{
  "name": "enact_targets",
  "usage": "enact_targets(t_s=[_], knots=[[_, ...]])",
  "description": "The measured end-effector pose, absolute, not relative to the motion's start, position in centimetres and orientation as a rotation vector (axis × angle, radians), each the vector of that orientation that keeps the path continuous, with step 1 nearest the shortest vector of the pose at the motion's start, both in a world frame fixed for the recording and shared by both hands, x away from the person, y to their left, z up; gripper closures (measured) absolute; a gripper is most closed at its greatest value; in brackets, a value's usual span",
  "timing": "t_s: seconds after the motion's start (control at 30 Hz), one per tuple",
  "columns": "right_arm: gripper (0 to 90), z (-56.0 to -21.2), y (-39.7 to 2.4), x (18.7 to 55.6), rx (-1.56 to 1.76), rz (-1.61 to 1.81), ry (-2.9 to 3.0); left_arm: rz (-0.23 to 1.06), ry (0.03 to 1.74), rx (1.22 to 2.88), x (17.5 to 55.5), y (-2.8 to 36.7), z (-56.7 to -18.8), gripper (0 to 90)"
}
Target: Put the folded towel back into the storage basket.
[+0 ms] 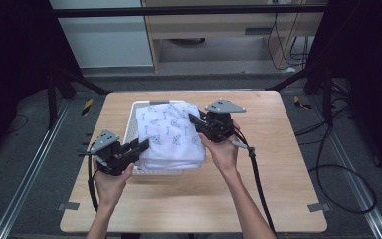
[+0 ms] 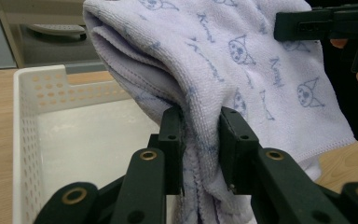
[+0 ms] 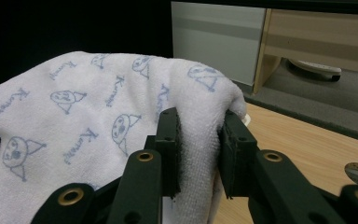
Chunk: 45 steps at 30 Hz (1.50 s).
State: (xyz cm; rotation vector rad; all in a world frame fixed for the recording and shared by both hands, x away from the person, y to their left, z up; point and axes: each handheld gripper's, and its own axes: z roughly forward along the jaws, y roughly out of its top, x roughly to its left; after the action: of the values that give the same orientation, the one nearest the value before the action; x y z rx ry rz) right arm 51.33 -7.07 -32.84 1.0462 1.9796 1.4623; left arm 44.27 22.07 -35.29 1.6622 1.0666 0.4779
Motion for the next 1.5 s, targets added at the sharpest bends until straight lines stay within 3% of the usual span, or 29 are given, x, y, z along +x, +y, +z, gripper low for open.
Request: enact_targets(t_s=[1.5], knots=[[72.0,-33.9,-1.2,55.2,1.029,1.468,2.001,0.569,1.196,1.633,46.9,26.2,-36.3,71.6]])
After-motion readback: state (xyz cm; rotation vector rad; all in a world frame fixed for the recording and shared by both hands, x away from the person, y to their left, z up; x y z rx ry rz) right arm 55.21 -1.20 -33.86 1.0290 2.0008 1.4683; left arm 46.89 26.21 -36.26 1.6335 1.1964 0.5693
